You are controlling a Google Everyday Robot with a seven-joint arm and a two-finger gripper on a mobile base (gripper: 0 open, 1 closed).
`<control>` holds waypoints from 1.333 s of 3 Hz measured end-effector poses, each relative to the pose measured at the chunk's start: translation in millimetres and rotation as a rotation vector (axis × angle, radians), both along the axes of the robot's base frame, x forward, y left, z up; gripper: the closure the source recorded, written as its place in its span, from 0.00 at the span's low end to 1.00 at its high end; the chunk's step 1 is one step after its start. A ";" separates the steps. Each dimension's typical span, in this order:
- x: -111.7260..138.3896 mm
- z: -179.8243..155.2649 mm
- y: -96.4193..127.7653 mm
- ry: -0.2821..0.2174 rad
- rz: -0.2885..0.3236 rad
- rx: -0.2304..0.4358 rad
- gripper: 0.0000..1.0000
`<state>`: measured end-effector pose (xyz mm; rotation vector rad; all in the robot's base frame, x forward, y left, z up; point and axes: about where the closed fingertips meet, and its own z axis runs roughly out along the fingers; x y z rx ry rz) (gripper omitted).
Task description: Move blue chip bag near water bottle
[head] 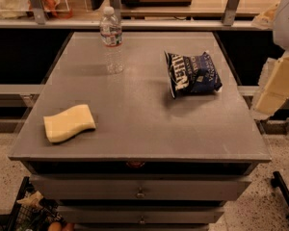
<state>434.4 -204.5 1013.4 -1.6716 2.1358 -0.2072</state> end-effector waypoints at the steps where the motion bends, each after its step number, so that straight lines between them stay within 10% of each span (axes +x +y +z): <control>1: 15.9 -12.7 1.6 -0.030 -0.007 0.024 0.00; 4: 44.5 -23.4 6.4 -0.098 0.099 0.003 0.00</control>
Offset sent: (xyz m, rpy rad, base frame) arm 0.0340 0.0005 -0.0377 0.0482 -0.0243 -0.0139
